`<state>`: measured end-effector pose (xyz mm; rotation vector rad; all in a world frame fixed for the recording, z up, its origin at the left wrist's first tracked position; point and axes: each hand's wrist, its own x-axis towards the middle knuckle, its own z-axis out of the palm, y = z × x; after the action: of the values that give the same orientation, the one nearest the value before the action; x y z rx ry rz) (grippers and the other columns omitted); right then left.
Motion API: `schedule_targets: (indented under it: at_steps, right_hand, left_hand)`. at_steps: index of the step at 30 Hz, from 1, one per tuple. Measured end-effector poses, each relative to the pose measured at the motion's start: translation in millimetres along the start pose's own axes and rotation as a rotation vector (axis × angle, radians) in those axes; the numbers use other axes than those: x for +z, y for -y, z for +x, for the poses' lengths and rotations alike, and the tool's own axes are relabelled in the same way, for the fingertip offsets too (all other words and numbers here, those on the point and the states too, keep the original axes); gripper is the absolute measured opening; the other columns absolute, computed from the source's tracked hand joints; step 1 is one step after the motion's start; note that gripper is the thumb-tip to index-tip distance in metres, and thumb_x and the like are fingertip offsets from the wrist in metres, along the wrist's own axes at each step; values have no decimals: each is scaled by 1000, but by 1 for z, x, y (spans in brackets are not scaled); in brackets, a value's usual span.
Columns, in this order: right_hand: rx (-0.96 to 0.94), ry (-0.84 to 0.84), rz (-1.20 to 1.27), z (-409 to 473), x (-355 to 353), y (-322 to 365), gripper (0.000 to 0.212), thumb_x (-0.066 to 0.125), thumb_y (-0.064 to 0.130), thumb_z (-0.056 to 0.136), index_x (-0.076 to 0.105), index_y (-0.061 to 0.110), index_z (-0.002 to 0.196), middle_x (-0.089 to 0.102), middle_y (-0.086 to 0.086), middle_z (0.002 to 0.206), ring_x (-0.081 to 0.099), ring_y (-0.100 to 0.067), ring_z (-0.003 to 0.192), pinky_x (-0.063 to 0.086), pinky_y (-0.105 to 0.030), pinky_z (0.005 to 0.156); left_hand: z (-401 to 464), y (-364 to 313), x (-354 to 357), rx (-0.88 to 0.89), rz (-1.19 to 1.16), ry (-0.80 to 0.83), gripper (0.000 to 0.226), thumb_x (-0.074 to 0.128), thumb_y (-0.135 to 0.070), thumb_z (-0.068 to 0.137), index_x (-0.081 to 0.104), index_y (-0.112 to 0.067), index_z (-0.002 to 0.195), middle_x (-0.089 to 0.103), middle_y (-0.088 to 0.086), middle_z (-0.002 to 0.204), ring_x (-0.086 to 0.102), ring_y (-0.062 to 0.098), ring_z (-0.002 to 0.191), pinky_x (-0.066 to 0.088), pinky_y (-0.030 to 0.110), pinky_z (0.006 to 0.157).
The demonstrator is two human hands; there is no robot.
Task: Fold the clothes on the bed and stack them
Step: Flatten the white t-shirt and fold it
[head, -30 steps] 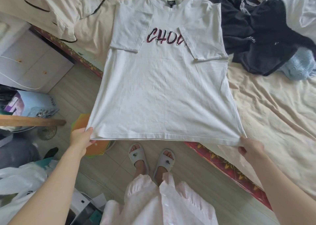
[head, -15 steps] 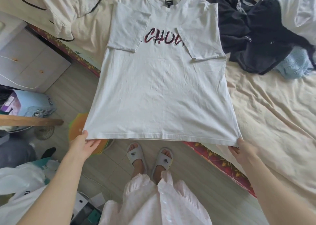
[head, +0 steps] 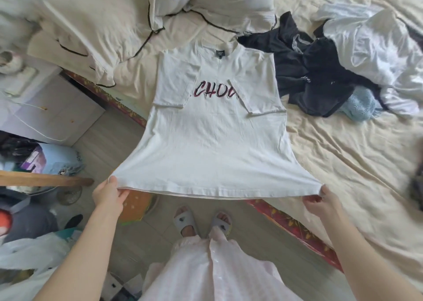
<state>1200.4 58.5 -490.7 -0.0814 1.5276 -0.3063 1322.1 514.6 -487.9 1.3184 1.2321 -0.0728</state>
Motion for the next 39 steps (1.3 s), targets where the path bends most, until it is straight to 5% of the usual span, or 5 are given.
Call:
schedule_targets:
  at_steps: [8,12,21,25,39]
  right_hand:
    - [-11,211,-30,-18,90,24,17,46,9,97,46,11,80,46,6,72,45,-5,57,45,-17,59]
    - [-64,273,-27,-17,134,25,14,46,7,96,49,10,83,49,5,78,50,-7,67,45,-20,82]
    - [-203,251,-73,-2,245,25,32,46,-3,74,55,21,93,54,9,80,57,-7,75,49,-29,63]
    - [-272,238,-53,12,293,26,16,43,6,96,53,17,90,52,8,80,56,-8,75,51,-27,65]
    - [-394,196,-85,60,426,29,16,54,6,94,60,16,104,57,1,96,60,-15,89,58,-27,61]
  left_hand:
    - [-3,-69,62,87,-184,102,14,55,-2,94,55,-4,108,61,13,96,63,23,78,55,39,79]
    - [9,-98,102,135,-198,137,18,54,-5,95,58,-4,112,62,9,90,64,17,71,56,34,70]
    - [66,-152,201,139,-158,253,19,51,-6,97,56,-7,115,64,10,95,65,25,90,56,37,76]
    - [92,-171,247,127,-168,283,13,51,-8,97,55,-11,109,63,9,92,66,18,81,57,36,73]
    - [151,-214,361,154,-215,201,14,52,-5,96,56,-7,109,62,7,93,64,17,83,58,29,66]
